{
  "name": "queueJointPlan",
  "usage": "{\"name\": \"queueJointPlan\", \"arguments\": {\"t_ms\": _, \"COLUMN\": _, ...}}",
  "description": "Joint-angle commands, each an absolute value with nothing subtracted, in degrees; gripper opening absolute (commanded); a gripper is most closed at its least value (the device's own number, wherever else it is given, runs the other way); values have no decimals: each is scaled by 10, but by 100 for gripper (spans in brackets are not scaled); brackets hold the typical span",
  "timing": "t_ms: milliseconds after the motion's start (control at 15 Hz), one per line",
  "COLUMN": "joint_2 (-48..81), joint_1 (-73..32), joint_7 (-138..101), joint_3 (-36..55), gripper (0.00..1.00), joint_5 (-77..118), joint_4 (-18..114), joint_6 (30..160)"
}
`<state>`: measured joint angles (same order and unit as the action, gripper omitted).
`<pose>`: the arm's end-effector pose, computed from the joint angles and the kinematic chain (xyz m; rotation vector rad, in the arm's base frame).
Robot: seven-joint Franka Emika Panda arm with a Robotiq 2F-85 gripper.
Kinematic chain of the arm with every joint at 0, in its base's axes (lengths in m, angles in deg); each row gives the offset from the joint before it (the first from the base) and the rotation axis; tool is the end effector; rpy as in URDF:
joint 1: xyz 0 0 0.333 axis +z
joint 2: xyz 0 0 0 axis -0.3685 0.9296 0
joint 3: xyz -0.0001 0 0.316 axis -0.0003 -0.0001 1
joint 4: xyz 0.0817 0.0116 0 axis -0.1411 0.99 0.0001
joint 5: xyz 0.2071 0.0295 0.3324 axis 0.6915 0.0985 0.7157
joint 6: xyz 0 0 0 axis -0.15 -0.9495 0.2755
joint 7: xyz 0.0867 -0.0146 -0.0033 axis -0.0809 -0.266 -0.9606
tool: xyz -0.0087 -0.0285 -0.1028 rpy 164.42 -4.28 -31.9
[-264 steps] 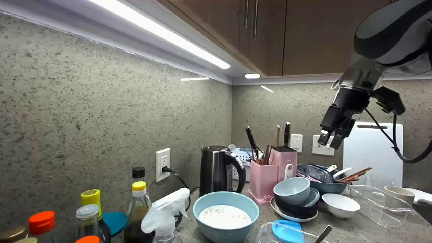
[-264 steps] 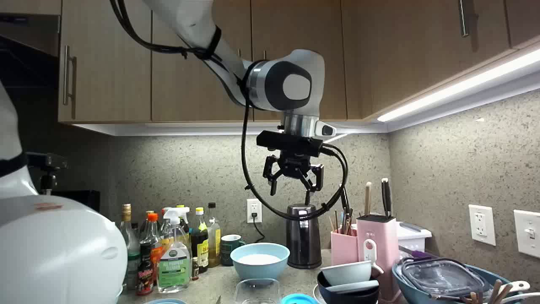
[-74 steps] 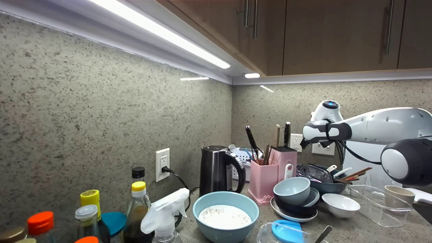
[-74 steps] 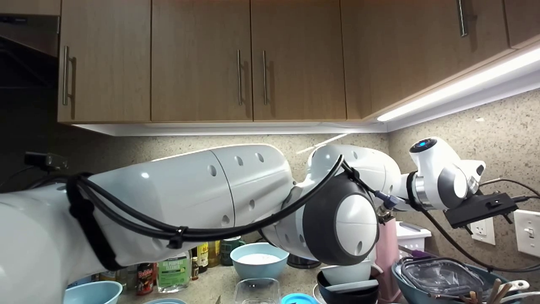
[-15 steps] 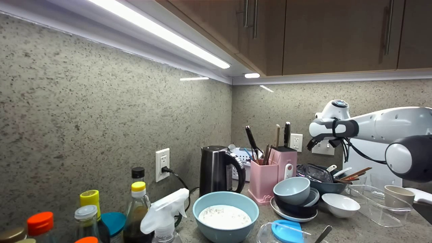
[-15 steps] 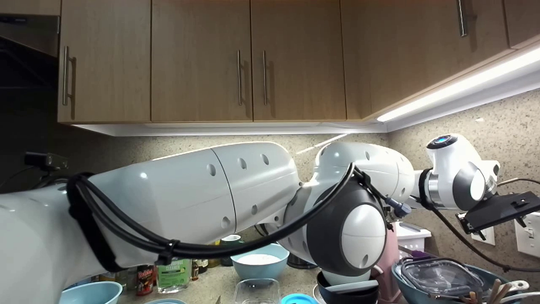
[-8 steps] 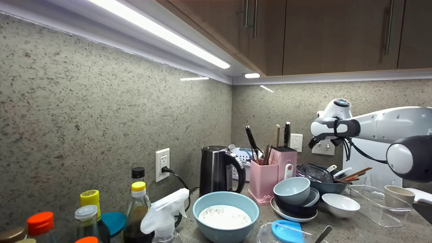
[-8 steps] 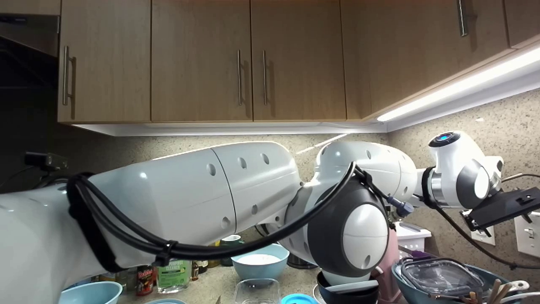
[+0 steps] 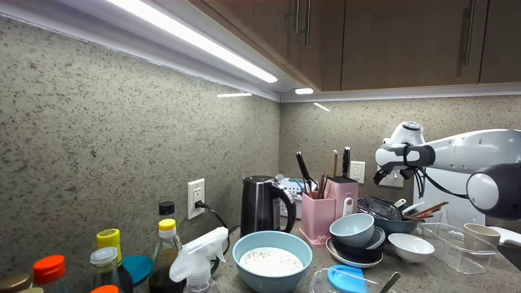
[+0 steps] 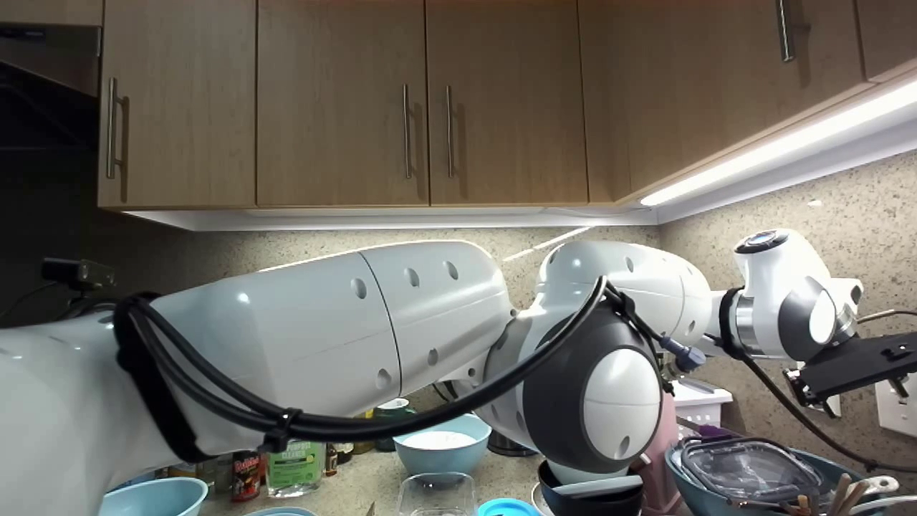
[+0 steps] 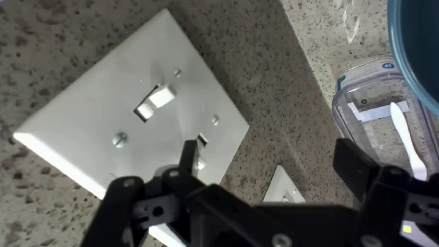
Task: Turn off the left light switch
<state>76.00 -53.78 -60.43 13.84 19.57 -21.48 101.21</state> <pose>0.7251 -0.4544 0.3315 2.5693 0.1568 0.7746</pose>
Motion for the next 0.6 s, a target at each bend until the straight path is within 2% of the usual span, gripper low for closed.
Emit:
{"name": "queueJointPlan", "arguments": {"t_ms": 0, "joint_2": 738, "joint_1": -542, "joint_7": -624, "joint_3": 148, "gripper": 100, "joint_5": 201, "joint_4": -187, "joint_6": 999}}
{"name": "queueJointPlan", "arguments": {"t_ms": 533, "joint_2": 723, "joint_1": -535, "joint_7": -639, "joint_3": 156, "gripper": 100, "joint_5": 200, "joint_4": -194, "joint_6": 1014}}
